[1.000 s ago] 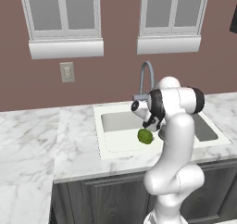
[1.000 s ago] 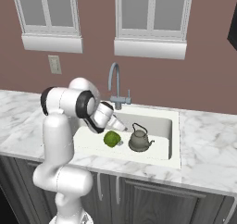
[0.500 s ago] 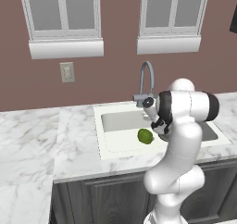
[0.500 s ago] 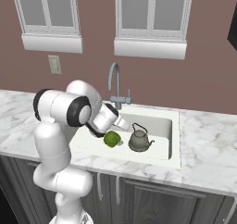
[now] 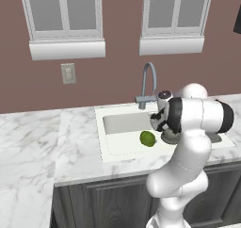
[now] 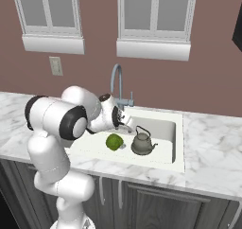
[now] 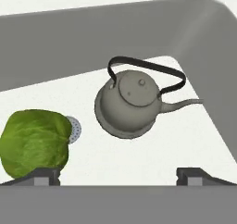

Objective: Open the cabinet, pick the kettle from the cabinet, and place it in the sink.

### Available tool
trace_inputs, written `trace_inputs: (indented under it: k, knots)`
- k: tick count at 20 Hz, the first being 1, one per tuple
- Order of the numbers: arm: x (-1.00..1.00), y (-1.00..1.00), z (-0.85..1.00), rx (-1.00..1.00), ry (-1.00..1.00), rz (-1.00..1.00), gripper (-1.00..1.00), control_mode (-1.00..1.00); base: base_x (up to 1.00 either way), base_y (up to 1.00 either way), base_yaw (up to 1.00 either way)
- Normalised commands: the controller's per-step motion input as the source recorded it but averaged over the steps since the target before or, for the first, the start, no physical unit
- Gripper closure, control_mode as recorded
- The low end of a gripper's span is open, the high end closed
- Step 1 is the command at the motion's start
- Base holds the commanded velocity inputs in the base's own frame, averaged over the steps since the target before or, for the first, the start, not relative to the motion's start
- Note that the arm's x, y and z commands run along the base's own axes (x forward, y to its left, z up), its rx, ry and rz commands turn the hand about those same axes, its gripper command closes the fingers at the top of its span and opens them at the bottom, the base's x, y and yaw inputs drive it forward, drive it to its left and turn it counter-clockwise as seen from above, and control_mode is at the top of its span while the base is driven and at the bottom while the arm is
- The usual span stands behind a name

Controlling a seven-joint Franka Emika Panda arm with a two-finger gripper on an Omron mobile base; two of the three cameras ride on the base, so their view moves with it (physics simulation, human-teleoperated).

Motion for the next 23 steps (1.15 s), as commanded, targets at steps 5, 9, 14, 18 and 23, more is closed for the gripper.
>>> trace_inputs:
  k: [5,9,14,18,23]
  knots:
    - [-0.1,0.0,0.47,0.13,0.11,0.17,-1.0,-1.0,0.0,0.0,0.0]
    - [-0.13,0.02,0.47,0.12,0.04,0.18,-1.0,-1.0,0.0,0.0,0.0]
    - [-0.18,0.02,0.46,0.11,0.0,0.19,-1.0,-1.0,0.0,0.0,0.0]
    - [-0.2,0.07,0.47,0.05,0.0,0.18,-1.0,-1.0,0.0,0.0,0.0]
    - [-0.2,0.08,0.5,0.01,0.0,0.18,-1.0,-1.0,0.0,0.0,0.0]
